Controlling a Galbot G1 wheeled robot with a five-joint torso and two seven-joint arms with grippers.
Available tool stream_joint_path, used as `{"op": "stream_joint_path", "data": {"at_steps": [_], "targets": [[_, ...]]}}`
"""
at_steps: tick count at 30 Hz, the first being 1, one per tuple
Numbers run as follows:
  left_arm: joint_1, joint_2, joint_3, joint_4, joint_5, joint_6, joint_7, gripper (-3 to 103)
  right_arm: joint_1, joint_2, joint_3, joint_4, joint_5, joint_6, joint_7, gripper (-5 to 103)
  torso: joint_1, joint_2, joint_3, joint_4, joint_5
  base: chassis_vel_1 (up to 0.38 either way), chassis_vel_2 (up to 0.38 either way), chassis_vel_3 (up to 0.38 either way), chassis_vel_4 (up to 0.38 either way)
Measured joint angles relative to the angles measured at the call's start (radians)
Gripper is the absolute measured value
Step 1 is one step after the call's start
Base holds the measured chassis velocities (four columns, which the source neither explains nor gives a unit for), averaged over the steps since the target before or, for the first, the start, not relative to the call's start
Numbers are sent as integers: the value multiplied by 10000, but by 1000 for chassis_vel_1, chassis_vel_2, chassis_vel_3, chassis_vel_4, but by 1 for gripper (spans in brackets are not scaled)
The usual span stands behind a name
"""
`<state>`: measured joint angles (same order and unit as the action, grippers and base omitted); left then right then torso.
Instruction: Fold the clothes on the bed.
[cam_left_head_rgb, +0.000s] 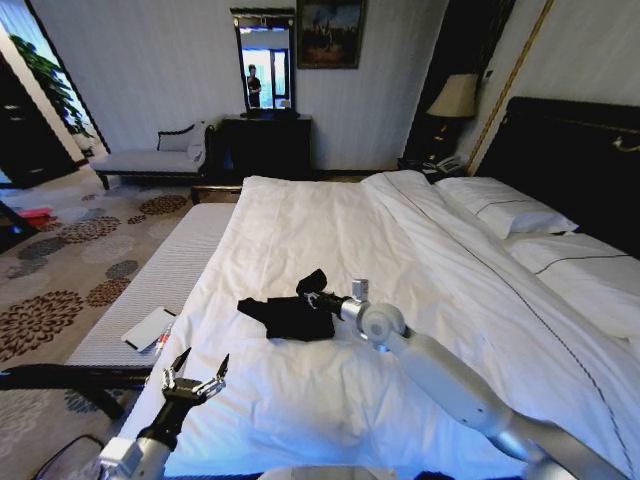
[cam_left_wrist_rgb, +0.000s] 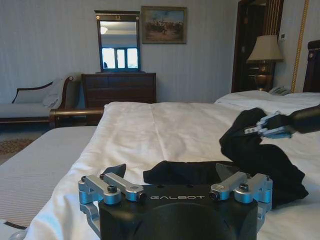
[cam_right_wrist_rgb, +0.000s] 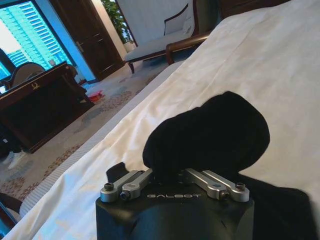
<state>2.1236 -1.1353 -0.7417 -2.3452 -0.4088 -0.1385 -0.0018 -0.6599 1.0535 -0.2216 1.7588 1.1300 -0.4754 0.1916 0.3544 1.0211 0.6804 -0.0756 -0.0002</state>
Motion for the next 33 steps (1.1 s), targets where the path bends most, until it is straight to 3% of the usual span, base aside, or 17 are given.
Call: {"op": "stream_joint_path", "data": {"at_steps": [7, 13, 15, 17, 21, 23, 26, 29, 30, 33], "targets": [[0, 0, 0, 0, 0, -1, 0, 100, 2, 989, -250, -429, -525, 16, 8, 5, 0, 0, 0, 3, -1, 0, 0, 0, 0], [0, 0, 1, 0, 0, -1, 0, 100, -303, 1192, -342, -336, -878, 18, -69, 3, 0, 0, -1, 0, 0, 0, 0, 0, 0], [0, 0, 0, 0, 0, -1, 0, 100, -509, 1212, -437, -224, -1177, 19, -179, 18, -1, 0, 0, -1, 0, 0, 0, 0, 0], [0, 0, 1, 0, 0, -1, 0, 100, -531, 1259, -505, -259, -1341, 45, -261, 18, -1, 0, -1, -2, 0, 0, 0, 0, 0], [0, 0, 0, 0, 0, -1, 0, 100, -379, 1701, -703, -790, -1758, 446, -384, 40, -2, 0, -1, 2, 1, 0, 0, 0, 0], [0, 0, 0, 0, 0, -1, 0, 100, -326, 1762, -733, -859, -1796, 496, -383, 40, -2, 0, -1, 3, 1, 0, 0, 0, 0], [0, 0, 0, 0, 0, -1, 0, 100, -47, 1986, -861, -977, -1918, 698, -341, 56, -2, 0, -1, 4, 1, 0, 0, 0, 0], [0, 0, 0, -1, 0, -1, -1, 100, -21, 2000, -882, -797, -1918, 709, -322, 61, -2, -1, -1, 3, 0, 0, 0, 0, 0], [0, 0, 1, -1, 0, -1, -1, 100, -71, 1938, -884, -490, -1922, 712, -323, 72, -1, 0, -1, 4, 1, 0, 0, 0, 0], [0, 0, 0, 0, 0, -1, -1, 100, -285, 1725, -861, -42, -1979, 710, -378, 78, -2, 0, -1, 3, 1, 0, 0, 0, 0]]}}
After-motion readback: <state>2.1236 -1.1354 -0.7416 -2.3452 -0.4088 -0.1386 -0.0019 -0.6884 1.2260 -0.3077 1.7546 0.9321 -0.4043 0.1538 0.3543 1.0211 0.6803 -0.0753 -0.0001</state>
